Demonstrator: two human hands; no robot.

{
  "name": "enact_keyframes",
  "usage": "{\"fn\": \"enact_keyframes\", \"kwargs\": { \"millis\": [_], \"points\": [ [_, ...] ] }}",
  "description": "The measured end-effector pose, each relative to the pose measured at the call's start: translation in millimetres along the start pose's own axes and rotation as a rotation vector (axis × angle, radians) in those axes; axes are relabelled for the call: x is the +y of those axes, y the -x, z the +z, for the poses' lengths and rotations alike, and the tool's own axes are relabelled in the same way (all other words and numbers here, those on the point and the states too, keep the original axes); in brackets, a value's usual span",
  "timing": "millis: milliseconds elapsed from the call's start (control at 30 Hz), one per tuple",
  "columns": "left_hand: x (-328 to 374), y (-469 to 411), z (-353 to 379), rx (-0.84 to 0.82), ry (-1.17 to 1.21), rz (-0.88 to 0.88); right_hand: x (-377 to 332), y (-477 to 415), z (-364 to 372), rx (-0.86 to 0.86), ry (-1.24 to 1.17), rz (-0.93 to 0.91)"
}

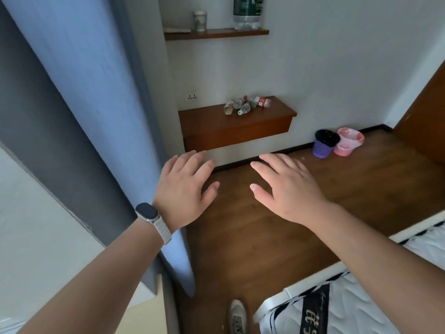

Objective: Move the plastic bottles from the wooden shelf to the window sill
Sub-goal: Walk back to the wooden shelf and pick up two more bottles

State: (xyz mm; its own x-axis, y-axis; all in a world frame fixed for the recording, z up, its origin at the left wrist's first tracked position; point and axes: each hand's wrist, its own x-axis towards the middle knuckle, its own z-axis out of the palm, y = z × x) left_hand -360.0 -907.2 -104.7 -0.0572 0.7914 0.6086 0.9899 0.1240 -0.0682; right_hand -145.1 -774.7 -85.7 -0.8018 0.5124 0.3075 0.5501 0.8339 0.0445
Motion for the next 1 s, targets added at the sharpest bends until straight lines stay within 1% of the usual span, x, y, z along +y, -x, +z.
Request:
{"fn": "enact_keyframes", "kwargs": {
  "millis": [200, 367, 633, 1000],
  "points": [
    [-21.1, -48.4, 42.6, -0.027, -0.015, 0.026, 31.2, -53.9, 29.4, -0.046, -0.007, 0.035],
    [-44.4, -102.7, 78.3, -0.051, -0.023, 0.034, 64.5, -110.9, 45.1, -0.022, -0.041, 0.060],
    [-66.1, -182.5, 128.0, -0.074, -0.034, 0.046, 122.4, -180.7, 65.3, -0.039, -0.056, 0.082],
    [-91.2, -252.6, 185.3, -0.143, -0.042, 0.060, 170.8, -237.0, 89.1, -0.083, -0.050, 0.124]
  ]
}}
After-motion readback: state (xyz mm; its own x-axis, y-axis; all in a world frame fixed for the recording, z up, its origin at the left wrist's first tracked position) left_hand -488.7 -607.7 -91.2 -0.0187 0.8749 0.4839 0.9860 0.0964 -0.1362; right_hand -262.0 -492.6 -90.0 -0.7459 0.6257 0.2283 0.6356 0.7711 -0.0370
